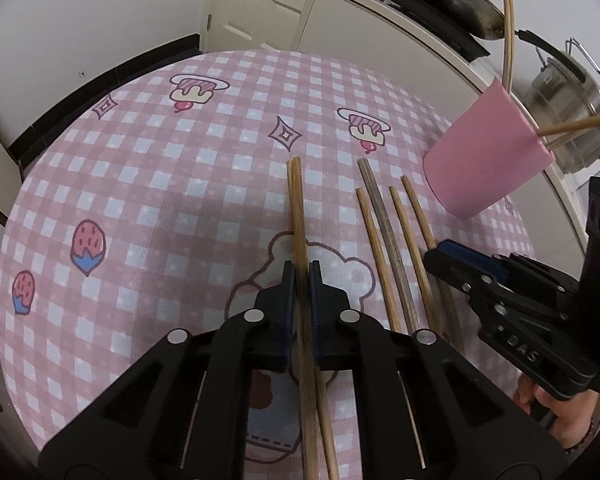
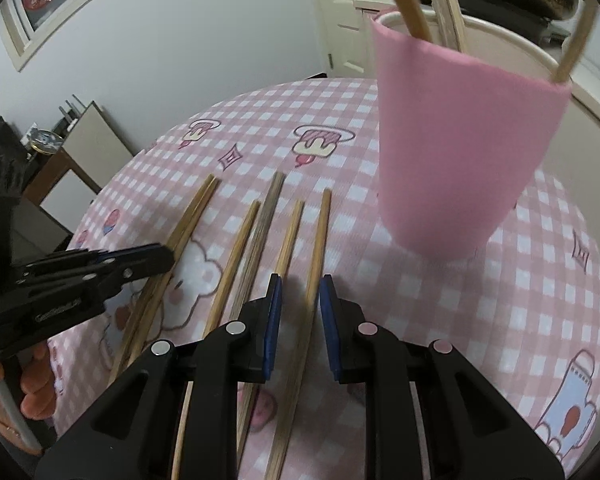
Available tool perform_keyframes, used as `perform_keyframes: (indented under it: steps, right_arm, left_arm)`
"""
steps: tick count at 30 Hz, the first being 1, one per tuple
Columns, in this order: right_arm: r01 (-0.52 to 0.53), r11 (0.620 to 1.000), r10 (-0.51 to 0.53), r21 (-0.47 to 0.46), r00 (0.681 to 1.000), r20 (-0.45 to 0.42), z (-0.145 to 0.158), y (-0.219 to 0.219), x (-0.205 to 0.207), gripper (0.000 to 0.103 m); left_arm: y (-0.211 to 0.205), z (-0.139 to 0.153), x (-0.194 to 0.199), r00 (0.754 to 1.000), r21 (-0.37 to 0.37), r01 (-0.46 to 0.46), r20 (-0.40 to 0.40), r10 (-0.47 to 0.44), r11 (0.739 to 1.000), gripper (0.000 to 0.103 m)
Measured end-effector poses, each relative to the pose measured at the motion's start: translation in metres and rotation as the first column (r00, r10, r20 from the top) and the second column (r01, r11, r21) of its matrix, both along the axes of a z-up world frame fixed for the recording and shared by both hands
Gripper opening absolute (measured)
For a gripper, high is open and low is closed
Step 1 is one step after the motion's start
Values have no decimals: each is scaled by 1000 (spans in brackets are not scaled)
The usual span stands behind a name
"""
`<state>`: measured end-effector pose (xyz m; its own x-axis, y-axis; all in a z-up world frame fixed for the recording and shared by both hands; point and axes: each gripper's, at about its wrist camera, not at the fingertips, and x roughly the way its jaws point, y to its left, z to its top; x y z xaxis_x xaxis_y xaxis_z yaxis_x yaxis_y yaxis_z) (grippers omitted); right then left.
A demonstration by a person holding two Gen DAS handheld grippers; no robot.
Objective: Organize utensils
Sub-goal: 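Close the left gripper on one chopstick while the right gripper grasps another, then lift both held chopsticks up toward the pink cup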
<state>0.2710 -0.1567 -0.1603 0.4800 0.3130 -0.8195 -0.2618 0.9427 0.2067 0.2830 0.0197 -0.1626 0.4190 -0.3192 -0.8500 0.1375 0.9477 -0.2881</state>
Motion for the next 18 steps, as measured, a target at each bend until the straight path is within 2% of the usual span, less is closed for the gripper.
perform_keyframes:
  steps: [3, 5, 11, 18]
  right_arm:
    - [7, 1000, -7, -10, 1000, 9, -1, 2, 6, 17]
    - [5, 999, -4, -32, 1000, 15, -2, 5, 9, 6]
    - [6, 1000, -6, -5, 998, 55, 7, 0, -1, 5]
    - [-39, 998, 33, 41, 990, 137, 44, 4, -28, 5]
  left_arm:
    - [3, 0, 2, 1000, -25, -5, -10, 5, 1000, 7]
    - [5, 1, 2, 1000, -30, -9, -9, 9, 1000, 7]
    - [13, 12, -3, 1000, -72, -16, 8, 16, 997, 7]
    - [11, 52, -25, 995, -107, 3, 96, 7, 994, 7]
